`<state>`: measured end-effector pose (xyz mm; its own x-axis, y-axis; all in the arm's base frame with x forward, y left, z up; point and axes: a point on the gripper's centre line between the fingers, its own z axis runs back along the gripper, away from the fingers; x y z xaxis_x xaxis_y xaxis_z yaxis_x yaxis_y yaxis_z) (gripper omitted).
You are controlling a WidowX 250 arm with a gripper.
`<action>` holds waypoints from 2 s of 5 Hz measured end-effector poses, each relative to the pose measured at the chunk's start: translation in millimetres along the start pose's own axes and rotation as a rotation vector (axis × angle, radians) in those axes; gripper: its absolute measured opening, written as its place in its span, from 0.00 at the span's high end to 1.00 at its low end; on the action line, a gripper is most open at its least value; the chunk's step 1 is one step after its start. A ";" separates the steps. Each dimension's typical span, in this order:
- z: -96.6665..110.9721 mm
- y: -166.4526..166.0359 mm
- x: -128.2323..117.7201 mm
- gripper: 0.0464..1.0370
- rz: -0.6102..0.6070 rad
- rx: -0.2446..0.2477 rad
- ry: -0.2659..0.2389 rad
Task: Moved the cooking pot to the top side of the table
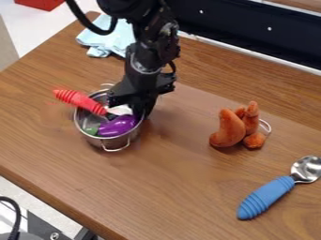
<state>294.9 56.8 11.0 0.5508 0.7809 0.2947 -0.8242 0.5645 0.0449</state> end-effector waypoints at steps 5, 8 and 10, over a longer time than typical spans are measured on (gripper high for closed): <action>11.7 -27.8 -11.5 0.98 -0.563 -0.091 -0.014; 32.7 -63.5 -9.5 0.98 -0.647 -0.055 -0.059; 46.7 -102.9 -9.4 0.98 -0.589 -0.066 -0.066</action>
<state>368.4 -21.2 48.2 0.9019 0.3140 0.2967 -0.3711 0.9147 0.1599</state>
